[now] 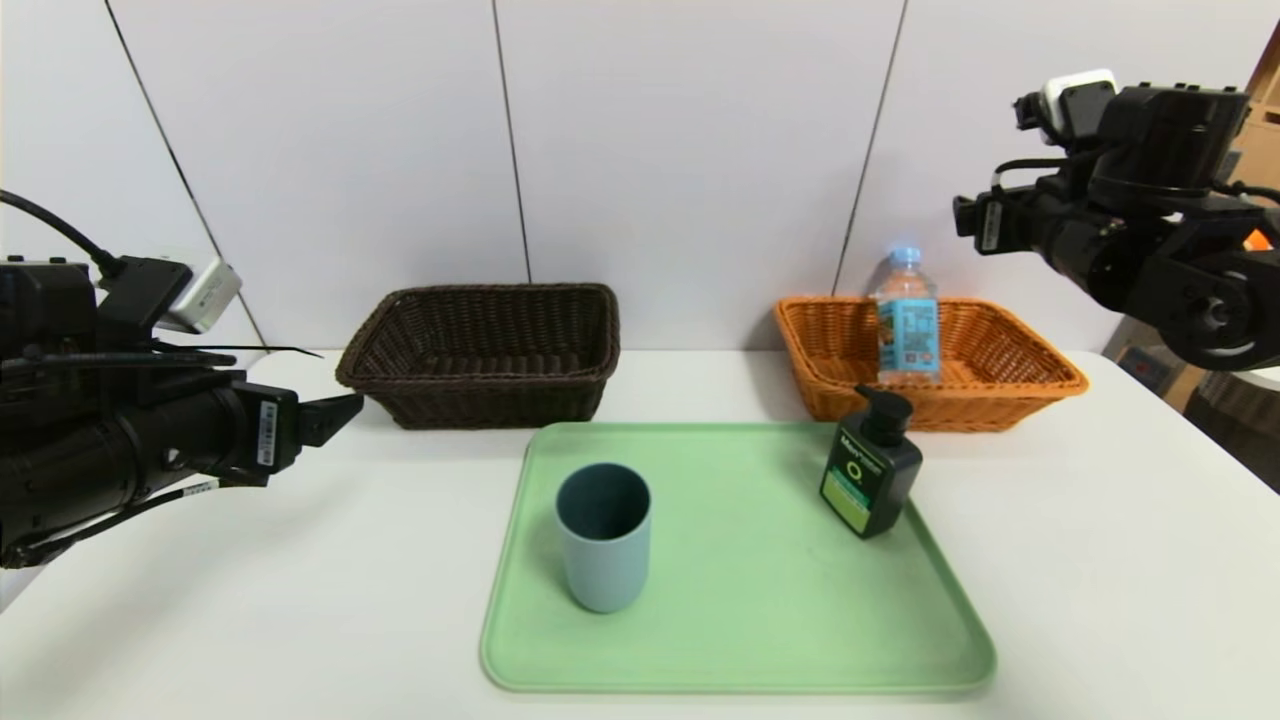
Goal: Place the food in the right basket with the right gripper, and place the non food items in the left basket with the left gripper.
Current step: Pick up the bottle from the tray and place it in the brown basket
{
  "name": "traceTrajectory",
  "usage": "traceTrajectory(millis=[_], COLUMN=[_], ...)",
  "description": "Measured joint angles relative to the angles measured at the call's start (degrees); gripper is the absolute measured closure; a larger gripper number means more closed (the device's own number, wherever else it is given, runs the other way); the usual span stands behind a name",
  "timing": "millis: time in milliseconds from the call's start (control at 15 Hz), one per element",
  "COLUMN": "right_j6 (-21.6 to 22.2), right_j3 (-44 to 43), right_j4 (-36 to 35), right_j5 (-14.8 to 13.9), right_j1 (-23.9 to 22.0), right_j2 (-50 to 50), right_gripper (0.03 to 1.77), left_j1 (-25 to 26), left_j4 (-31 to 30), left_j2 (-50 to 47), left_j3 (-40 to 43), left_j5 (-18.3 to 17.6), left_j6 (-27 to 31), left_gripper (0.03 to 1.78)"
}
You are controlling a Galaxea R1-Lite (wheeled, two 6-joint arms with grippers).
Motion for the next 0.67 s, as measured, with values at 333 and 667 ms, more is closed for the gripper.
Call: traceTrajectory(millis=[333, 667], right_j6=[-1.1, -0.3], right_j3=[3.8, 12.4], right_j4=[-0.8, -3.5], right_j5=[-0.1, -3.4], right_j1=[-1.4, -0.1], right_j2=[-6.8, -11.7], right_gripper=[0.11, 0.11], left_j1=[-0.6, -0.7], left_j4=[0.3, 0.2], left_j2=[-4.0, -8.4], left_j3=[0.7, 3.0], left_j5=[0.0, -0.6], left_j6=[-0.1, 0.0], left_gripper=[0.12, 0.12])
